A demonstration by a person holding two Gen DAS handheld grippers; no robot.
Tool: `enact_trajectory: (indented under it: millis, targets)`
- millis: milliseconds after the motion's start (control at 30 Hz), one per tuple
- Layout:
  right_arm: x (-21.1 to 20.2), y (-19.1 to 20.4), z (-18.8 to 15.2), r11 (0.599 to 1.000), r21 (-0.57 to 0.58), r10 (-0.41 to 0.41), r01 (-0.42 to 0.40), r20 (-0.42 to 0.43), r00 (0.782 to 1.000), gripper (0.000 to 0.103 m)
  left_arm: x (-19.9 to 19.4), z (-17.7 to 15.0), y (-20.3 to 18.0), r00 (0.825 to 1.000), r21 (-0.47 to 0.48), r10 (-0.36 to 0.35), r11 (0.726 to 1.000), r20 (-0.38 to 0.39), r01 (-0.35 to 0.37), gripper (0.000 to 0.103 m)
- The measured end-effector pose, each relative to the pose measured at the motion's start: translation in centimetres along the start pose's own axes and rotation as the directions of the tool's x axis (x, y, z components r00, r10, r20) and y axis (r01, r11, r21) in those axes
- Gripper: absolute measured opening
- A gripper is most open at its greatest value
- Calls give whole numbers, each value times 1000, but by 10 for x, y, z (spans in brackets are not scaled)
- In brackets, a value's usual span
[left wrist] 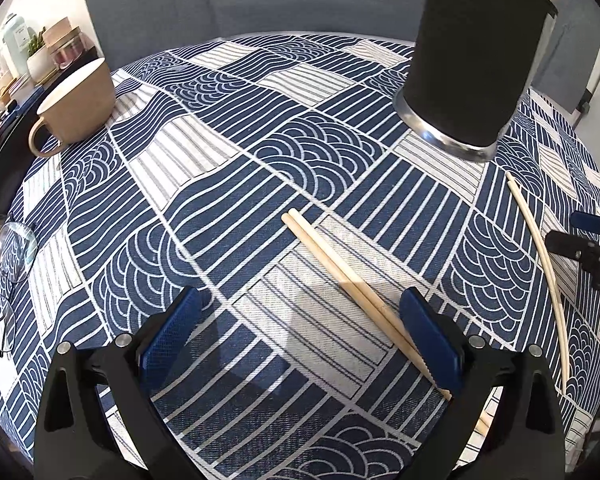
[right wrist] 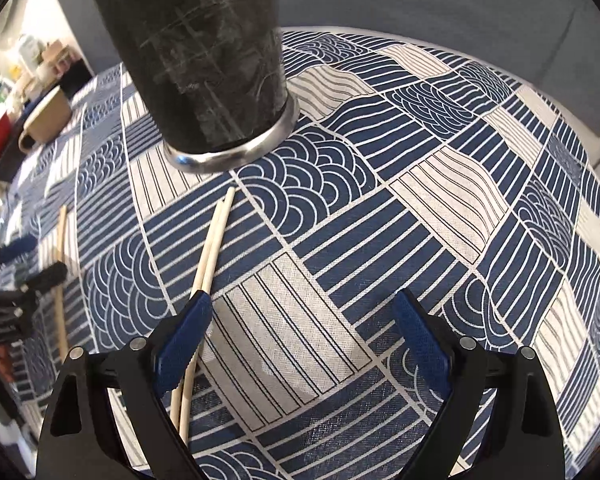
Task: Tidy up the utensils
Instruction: 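Lower both open grippers back toward the remaining wooden sticks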
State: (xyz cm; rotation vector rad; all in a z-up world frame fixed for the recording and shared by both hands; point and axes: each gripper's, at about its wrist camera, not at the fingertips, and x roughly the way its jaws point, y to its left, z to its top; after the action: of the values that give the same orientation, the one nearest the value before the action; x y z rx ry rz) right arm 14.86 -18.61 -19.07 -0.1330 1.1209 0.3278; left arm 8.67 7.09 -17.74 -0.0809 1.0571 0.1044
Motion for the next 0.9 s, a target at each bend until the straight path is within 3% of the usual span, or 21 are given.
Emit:
enact_trajectory:
  millis: [133,400,567,900]
  targets:
    - [-1,2,1,998,29,50,-50,6,999,87,-2,-1,11,1000,-39,-2,999,-2,2,97]
    - [3,18,2,1000,-25,-9,8,-15,1000,90,-5,-3,27,1000,-104,8,995,-1,-8,97]
    - [1,13,0,1000,-7,11,-11,-1,1000,89,-11,-2,40,999,-187,-47,981,20,50,97]
    - [0,7,-1,1000,4,11,-11,9,1000,89,-9,-3,28,1000,-97,12,995,7,-12,97]
